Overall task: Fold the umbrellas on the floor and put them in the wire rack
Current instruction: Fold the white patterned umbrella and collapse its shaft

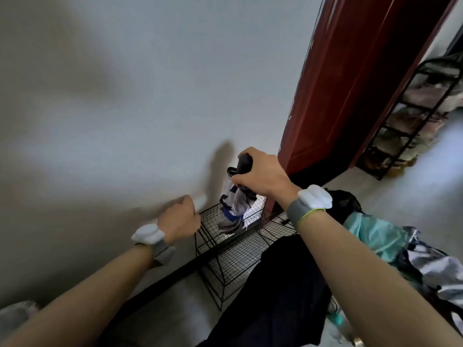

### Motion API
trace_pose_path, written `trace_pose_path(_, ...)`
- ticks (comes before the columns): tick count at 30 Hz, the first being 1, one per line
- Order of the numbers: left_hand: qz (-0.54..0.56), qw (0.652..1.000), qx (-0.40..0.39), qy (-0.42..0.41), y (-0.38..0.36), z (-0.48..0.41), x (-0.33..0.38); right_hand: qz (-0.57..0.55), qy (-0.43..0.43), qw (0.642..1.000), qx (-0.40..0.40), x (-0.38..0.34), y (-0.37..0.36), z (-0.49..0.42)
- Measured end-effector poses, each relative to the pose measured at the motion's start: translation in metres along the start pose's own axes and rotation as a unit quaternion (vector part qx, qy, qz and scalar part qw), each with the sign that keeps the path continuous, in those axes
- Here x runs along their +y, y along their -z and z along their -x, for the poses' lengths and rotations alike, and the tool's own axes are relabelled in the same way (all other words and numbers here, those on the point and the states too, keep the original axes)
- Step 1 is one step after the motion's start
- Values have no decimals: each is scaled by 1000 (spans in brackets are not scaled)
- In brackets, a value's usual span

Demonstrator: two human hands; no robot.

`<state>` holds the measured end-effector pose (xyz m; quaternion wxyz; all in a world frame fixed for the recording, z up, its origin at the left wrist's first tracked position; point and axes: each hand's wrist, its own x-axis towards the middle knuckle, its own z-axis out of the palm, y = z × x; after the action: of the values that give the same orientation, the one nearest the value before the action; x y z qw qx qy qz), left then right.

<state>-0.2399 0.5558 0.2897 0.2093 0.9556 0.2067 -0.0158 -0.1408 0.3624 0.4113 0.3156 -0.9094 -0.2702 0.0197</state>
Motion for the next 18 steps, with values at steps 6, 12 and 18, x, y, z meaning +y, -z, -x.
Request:
trace_pose_path(6, 176, 983, -45, -14, -22, 4, -19, 18, 27, 999, -44, -23, -34, -10)
trace_pose_path(12, 194, 977, -66, 56, -35, -1, -14, 29, 13, 998, -48, -35, -55, -22)
trace_pose_path(18, 253, 963, -73, 63, -42, 0, -12, 30, -10, 999, -26, -48, -68, -28)
